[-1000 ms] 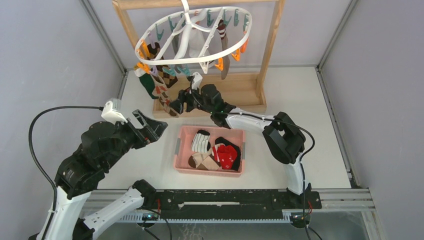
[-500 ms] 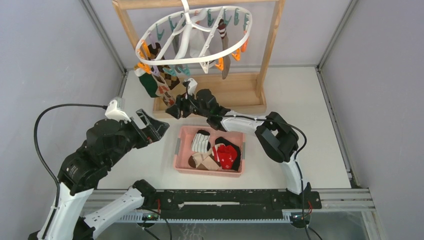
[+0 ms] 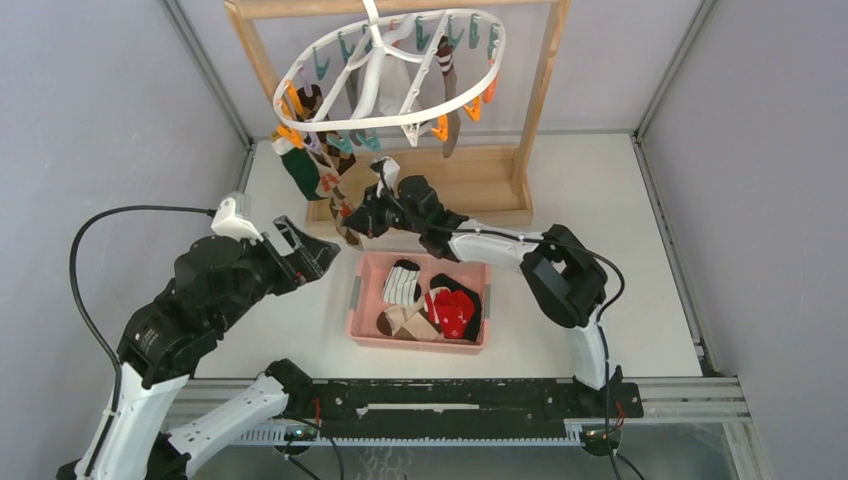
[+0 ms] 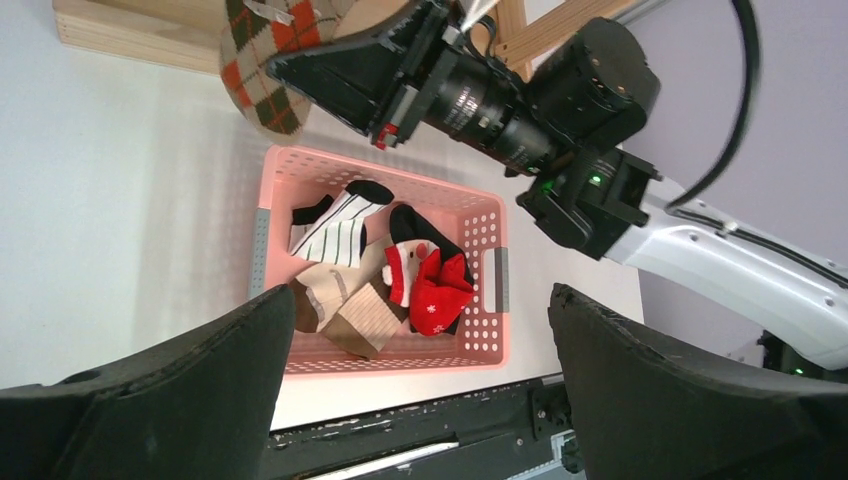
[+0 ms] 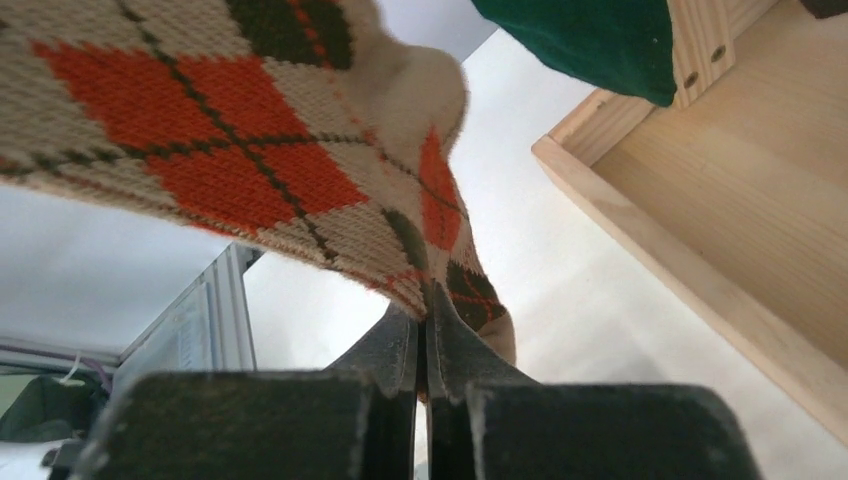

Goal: Remove the socks clipped to the hanger
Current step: Remove the sock from the hanger.

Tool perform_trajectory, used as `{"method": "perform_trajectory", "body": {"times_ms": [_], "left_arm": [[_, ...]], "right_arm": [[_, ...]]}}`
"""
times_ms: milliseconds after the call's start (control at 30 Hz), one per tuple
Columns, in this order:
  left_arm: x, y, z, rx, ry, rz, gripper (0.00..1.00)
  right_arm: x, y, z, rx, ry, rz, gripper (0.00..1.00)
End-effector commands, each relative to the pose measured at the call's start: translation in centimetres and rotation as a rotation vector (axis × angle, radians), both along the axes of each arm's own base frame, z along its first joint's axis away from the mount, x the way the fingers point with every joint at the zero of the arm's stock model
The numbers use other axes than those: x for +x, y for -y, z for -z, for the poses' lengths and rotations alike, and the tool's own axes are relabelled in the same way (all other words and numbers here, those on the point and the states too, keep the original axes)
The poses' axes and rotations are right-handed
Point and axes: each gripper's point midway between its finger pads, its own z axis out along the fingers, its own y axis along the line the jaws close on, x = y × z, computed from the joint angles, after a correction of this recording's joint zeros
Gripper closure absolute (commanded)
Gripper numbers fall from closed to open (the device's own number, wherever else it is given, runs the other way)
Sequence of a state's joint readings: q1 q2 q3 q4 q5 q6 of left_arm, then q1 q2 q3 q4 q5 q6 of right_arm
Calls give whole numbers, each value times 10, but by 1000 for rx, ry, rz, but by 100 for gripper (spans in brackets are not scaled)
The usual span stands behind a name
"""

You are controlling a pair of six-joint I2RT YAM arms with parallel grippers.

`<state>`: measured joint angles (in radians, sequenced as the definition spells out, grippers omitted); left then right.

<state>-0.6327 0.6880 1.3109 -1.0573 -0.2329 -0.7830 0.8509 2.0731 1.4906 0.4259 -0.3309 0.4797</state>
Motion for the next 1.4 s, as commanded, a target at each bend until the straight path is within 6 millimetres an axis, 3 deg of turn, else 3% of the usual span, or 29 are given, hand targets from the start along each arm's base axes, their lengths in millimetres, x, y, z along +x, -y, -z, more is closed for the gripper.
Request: {"method": "perform_trajectory", "body": {"times_ms": [0,300,433,733,1067,1367], "left_arm": [[10,5,-22,-36,73,-5,0],[22,15,-31,-72,113,-2,0],[25,15,-33,-79,128,-9,0],[38,28,-44,-110,157,1,0],[55,47,-50,-139,161,23,0],[62,60,-55,-148,167,39,0]], "right_arm": [[-22,22,-74,90,41,-28,100],[-76,73,-92,52,6,-64,100],[-98,97,-110,41,19,-70,100],[-128,141,-136,4,69,-56,100],[-126,205,-153,-29,92,66,100],[-101,270,-155,-60,74,237,100]]}}
